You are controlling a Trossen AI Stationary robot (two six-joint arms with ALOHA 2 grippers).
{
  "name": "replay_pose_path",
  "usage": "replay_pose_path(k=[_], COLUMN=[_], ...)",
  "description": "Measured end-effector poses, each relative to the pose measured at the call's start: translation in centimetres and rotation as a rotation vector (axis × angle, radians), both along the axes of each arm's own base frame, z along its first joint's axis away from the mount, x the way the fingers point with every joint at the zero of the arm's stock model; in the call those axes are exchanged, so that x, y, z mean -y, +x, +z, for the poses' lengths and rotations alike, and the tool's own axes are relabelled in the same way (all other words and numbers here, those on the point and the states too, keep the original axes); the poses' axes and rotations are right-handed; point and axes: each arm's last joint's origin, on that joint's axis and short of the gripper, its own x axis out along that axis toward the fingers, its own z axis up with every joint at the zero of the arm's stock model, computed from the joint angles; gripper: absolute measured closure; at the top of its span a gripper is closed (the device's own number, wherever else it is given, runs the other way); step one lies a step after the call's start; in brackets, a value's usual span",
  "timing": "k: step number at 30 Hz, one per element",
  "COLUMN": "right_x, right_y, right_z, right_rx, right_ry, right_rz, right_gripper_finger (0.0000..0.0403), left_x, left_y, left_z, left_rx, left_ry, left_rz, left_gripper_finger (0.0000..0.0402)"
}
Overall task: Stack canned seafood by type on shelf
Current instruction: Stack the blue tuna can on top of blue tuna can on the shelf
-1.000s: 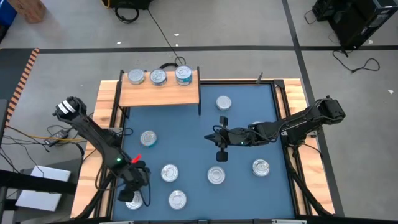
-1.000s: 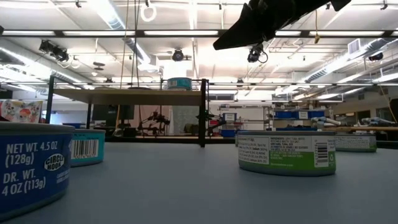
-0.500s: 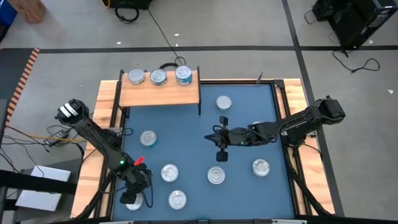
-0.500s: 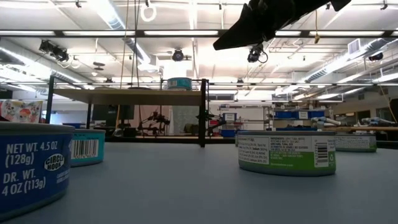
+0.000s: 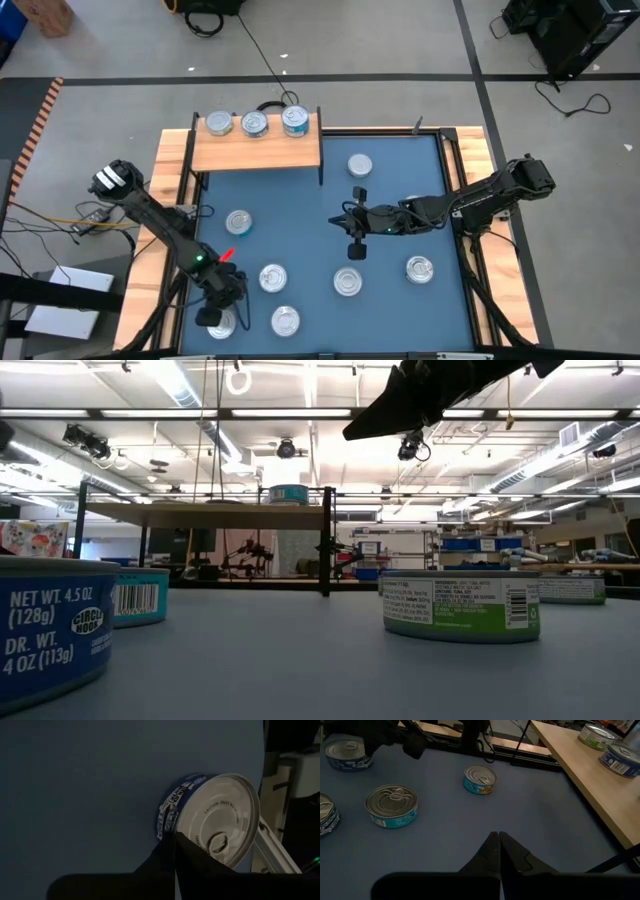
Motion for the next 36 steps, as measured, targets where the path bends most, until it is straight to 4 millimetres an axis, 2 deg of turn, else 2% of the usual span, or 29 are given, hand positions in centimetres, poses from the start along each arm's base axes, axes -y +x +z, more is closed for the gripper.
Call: replay_pose_path(k=[5,17,20,26,36], right_x=[0.0,0.0,0.0,0.0,0.0], right_y=[0.0,0.0,0.0,-0.1,-0.1], right_z=[0.0,0.0,0.0,-0.1,-0.3], right_rx=[0.0,0.0,0.0,-0.013,-0.03], right_ry=[0.0,0.001,0.001,-0.001,-0.005], right_rz=[0.0,-0.001,-0.001,0.0,-0.001], right_gripper_finger=[0.0401,0.0401,0.0401,0.0401,0.0401], left_x=[-0.9,-4.9,-5.5,-4.1,-3.3], left_y=[0.8,3.3,3.8,4.0,3.8], left_z=[0.5,2.6,2.8,3.3,1.8], left_rx=[0.004,0.016,0.02,0.049,-0.004], left_ry=[0.059,0.251,0.218,-0.026,0.035], left_rz=[0.014,0.004,-0.013,-0.166,-0.095], left_gripper_finger=[0.04,0.0401,0.0401,0.0401,0.0401])
